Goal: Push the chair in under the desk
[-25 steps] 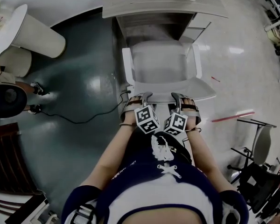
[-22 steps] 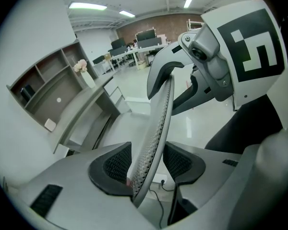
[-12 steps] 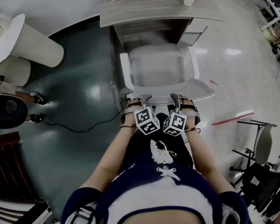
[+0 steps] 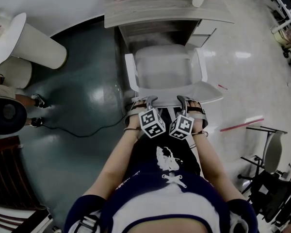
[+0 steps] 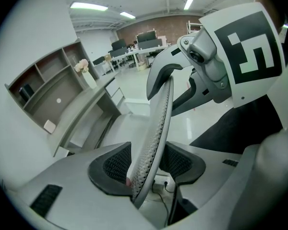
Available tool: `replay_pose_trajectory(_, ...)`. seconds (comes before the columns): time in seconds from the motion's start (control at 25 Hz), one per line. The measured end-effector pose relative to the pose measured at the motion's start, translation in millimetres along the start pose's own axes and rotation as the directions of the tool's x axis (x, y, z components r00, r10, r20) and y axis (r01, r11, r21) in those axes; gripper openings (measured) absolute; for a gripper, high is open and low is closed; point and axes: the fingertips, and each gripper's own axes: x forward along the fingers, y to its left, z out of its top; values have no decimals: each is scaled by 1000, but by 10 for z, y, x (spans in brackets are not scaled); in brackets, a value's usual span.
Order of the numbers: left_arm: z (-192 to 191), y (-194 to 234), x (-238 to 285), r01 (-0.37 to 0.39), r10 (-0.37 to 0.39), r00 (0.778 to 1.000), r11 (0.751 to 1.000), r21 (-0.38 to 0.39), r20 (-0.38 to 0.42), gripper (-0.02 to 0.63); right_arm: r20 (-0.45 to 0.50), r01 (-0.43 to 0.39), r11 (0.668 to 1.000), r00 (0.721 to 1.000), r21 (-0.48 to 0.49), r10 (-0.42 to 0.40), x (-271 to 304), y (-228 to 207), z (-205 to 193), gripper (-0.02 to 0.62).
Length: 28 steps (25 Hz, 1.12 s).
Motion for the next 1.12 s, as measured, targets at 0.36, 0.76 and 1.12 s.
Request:
replay_pose_trajectory(0.36, 12, 227, 83, 16, -16, 1000, 1000, -3, -2, 213, -5, 16, 1000, 1000, 7, -16, 162, -182, 46, 179)
replay_pose_trajectory(0.76, 26, 608, 188, 17, -17, 1000, 1000, -8, -6, 213, -10, 22, 1000, 1000, 6, -22, 389, -485, 151, 179)
replay_pose_trajectory(1.12, 28, 927, 271, 9, -9, 1000, 1000, -1, -6, 216, -12, 24, 999, 1000, 22, -23, 579, -727, 247, 181)
